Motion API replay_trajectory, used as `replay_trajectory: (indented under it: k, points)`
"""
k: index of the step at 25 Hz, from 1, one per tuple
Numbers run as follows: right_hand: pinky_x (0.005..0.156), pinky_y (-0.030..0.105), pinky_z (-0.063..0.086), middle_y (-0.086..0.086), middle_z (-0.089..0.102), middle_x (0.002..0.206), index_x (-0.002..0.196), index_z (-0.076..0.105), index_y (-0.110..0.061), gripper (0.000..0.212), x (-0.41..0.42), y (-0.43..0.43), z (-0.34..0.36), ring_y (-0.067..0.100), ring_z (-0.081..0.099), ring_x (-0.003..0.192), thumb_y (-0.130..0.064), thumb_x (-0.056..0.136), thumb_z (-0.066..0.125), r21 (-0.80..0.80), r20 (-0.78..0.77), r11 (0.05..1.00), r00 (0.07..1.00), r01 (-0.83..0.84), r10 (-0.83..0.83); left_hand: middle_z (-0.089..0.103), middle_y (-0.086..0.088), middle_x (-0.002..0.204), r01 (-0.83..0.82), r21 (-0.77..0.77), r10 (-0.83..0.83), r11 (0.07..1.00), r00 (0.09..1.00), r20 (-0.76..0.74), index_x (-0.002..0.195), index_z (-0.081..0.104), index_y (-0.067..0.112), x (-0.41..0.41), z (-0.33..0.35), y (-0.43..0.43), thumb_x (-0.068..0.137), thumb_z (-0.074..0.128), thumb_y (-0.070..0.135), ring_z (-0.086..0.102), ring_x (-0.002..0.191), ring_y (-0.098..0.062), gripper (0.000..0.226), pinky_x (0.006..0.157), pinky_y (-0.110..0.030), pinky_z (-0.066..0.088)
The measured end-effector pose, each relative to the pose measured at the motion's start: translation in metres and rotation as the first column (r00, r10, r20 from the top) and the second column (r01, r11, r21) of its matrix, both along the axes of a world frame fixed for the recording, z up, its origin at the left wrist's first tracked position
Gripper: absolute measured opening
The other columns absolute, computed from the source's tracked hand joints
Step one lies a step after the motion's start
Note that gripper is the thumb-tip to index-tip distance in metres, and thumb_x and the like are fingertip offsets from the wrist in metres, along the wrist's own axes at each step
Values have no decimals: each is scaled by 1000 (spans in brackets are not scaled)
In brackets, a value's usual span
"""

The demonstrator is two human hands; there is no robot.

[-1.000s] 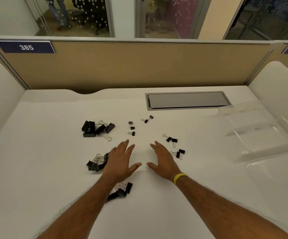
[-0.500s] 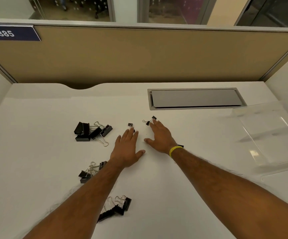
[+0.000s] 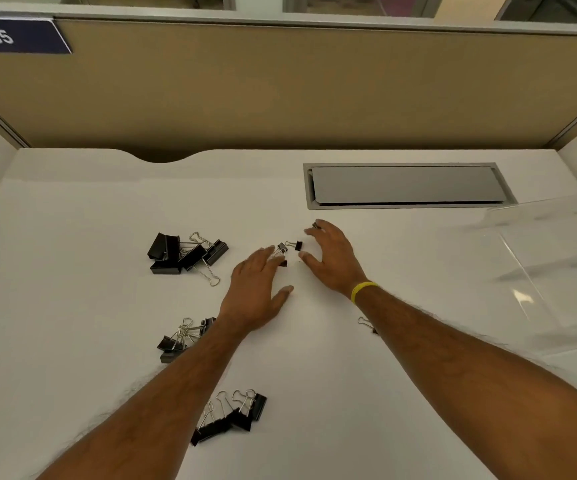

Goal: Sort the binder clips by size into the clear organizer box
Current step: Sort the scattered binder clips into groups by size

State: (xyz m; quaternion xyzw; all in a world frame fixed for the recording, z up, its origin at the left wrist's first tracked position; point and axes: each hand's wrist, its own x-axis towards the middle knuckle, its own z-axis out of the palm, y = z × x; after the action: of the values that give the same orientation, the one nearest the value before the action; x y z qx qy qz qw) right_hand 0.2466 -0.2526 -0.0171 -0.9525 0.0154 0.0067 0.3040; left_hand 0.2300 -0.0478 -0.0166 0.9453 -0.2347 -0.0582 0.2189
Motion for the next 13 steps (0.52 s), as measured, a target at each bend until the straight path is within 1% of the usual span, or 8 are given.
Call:
replay_trajectory:
  k: [2, 4, 7, 9, 11, 13]
  points:
    - [119, 31, 16, 7, 26, 158, 147, 37, -15, 67, 8, 0, 5, 21, 20, 147, -32, 89, 65, 38, -95, 999, 995, 19, -15, 34, -5, 152, -123, 10, 123, 992, 991, -56, 145, 37, 16, 11, 4, 1, 90, 57, 44, 32, 139, -25, 66, 111, -44, 30]
    - [120, 31, 16, 7, 23, 159, 149, 33, -15, 72, 15, 3, 6, 21, 18, 148, -34, 88, 66, 16, -161, 999, 986, -45, 47, 38, -7, 144, -163, 20, 164, 986, 981, -103, 143, 38, 11, 17, 5, -1, 88, 62, 42, 39, 132, -26, 67, 105, -43, 38]
    - [117, 32, 21, 7, 28, 157, 145, 42, -17, 67, 16, 11, 4, 23, 22, 145, -35, 86, 69, -22, -157, 985, 974, -170, 165, 40, -9, 137, -186, -14, 182, 982, 970, -161, 141, 39, 8, 20, 4, -5, 86, 66, 41, 40, 128, -26, 69, 103, -41, 41]
    - [116, 34, 28, 6, 35, 152, 141, 46, -17, 67, 14, 15, 3, 23, 29, 141, -36, 82, 73, -13, -142, 975, 965, -223, 219, 41, -10, 135, -208, -51, 196, 977, 964, -178, 140, 40, 7, 21, 2, -7, 85, 68, 39, 41, 126, -26, 69, 104, -40, 40]
    - [111, 36, 36, 3, 41, 145, 139, 47, -19, 71, 13, 16, 5, 21, 39, 134, -33, 76, 78, 32, -120, 966, 958, -258, 260, 41, -10, 134, -204, -70, 188, 976, 964, -189, 141, 40, 7, 21, 2, -7, 84, 71, 35, 43, 125, -26, 71, 105, -37, 40]
    - [105, 36, 43, 1, 42, 141, 140, 44, -20, 82, 16, 14, 12, 19, 45, 126, -31, 69, 84, 73, -131, 967, 959, -244, 252, 41, -9, 133, -189, -66, 171, 980, 962, -214, 143, 38, 7, 25, 1, -4, 82, 73, 32, 47, 122, -25, 75, 104, -36, 41]
